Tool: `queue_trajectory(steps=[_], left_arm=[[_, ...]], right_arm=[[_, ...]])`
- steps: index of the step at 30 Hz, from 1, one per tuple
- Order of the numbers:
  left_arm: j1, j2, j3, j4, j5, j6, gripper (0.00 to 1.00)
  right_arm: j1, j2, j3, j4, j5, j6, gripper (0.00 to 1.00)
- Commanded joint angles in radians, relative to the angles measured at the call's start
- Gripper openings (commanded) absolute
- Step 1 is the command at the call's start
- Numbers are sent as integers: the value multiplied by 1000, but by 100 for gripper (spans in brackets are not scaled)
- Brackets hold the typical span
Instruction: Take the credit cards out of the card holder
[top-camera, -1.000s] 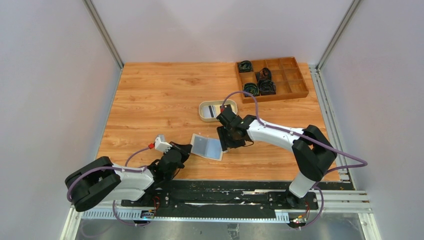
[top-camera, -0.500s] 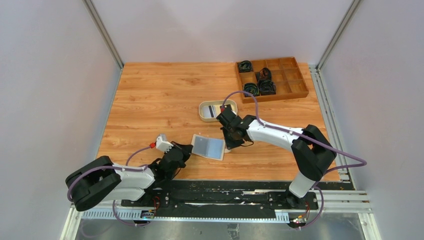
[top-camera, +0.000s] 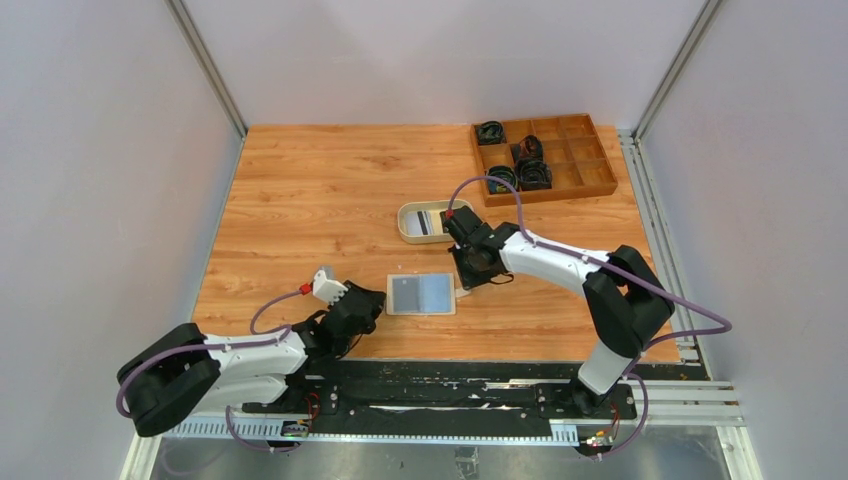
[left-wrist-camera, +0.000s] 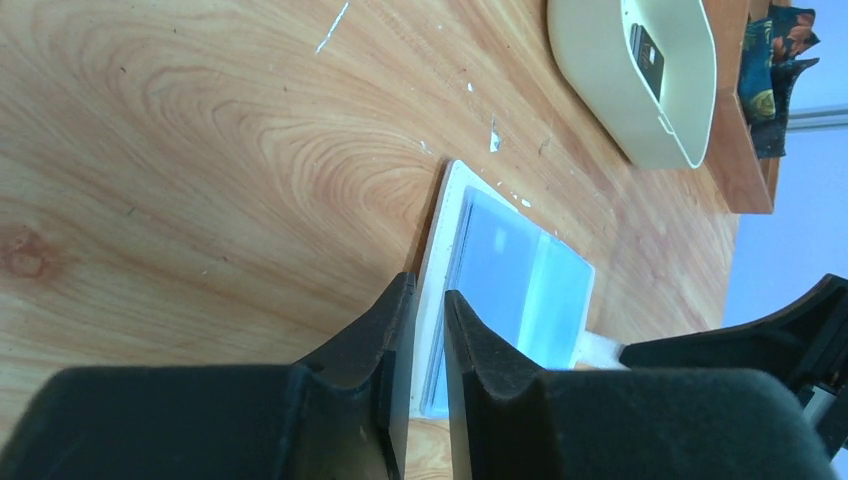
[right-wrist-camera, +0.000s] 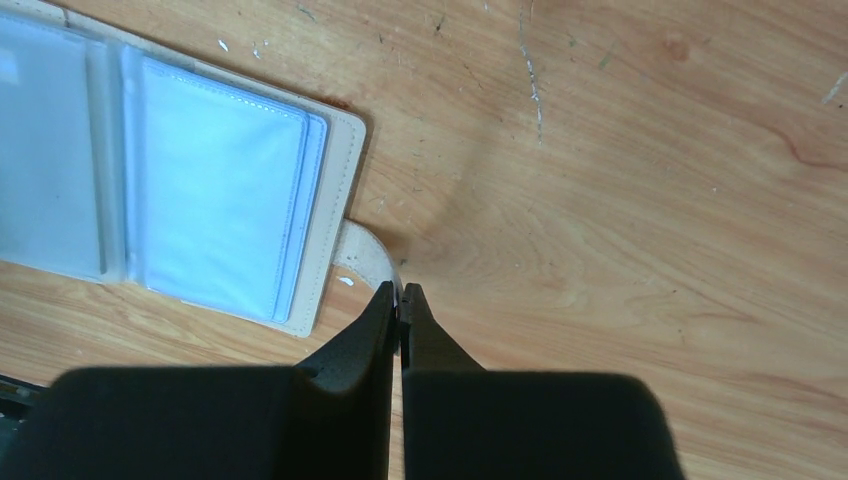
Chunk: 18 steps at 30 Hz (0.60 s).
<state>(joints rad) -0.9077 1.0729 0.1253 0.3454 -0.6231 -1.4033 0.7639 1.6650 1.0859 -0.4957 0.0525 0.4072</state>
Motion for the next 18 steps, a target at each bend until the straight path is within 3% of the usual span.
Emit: queue_trajectory(steps=[1, 5, 10, 18], left_arm=[[-10, 13, 1, -52, -20, -33, 21], [0, 66, -7, -31, 15, -82, 27], [59, 177, -25, 110, 140, -89, 36], [82, 274, -26, 211, 189, -124, 34]], right_arm=[[-24, 16, 24, -4, -18, -63, 0], [-40, 14, 22, 9, -62, -78, 0], [-56, 8, 24, 15, -96, -90, 0], [-72, -7, 21, 15, -113, -96, 0]])
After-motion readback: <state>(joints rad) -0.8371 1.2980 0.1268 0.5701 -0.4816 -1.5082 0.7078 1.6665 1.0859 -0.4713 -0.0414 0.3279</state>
